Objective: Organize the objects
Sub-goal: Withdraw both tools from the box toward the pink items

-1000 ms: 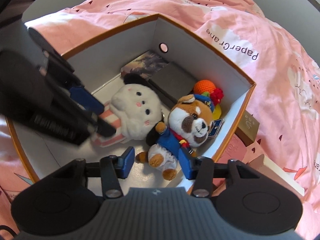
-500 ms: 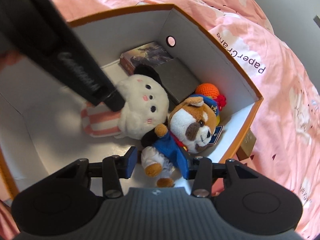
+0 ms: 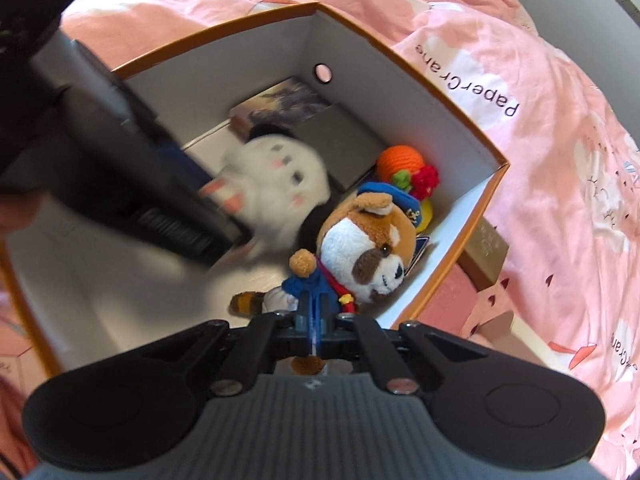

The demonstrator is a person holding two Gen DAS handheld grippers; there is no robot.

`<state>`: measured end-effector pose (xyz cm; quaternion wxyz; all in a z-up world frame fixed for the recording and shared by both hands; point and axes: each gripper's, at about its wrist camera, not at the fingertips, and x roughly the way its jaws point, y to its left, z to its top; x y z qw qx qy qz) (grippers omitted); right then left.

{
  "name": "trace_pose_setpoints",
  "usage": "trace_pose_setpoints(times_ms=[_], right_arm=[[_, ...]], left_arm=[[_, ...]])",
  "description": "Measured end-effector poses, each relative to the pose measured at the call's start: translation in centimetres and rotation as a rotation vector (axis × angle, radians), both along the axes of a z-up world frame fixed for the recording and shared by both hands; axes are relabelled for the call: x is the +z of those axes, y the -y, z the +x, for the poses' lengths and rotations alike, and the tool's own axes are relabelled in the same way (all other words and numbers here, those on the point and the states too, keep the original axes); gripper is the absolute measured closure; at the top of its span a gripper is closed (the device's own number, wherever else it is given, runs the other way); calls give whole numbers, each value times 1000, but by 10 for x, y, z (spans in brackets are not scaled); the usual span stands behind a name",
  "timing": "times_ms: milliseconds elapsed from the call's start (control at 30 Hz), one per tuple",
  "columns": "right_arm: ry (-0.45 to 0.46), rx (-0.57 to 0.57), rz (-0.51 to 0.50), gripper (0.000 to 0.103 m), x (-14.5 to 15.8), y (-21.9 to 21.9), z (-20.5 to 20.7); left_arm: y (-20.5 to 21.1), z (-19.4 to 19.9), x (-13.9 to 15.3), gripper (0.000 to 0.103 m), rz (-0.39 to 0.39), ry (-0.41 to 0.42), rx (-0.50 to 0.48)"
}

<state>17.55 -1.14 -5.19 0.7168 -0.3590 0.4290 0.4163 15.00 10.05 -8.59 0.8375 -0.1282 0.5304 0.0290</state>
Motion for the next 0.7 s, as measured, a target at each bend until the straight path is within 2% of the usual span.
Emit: trace_pose_setpoints(times_ms=[100,233,300,367,567,633,700], right_arm=[[-12,-26,9,103,-3,0,0],[-19,-69,23,103,-14,-5,8],[-11,-77,55,102,-14,-3,11],[-8,-88,64,102,-16,-2,13],[24,-82,74,96,-14,-1,5],[33,-85,90,86,-11,2,1],[41,-91,114,71,-5,6,-3]], left_arm=[[4,1,-2,52,-26,7,40],[-5,8,-8,49,-128,-17,84],[-6,12,-10,45,-187,-23,88],[-6,12,-13,42,-207,-11,100],[-1,5,-4,28,-158,18,99],[1,3,2,25,-126,43,94],[5,-1,9,24,-86,67,90]])
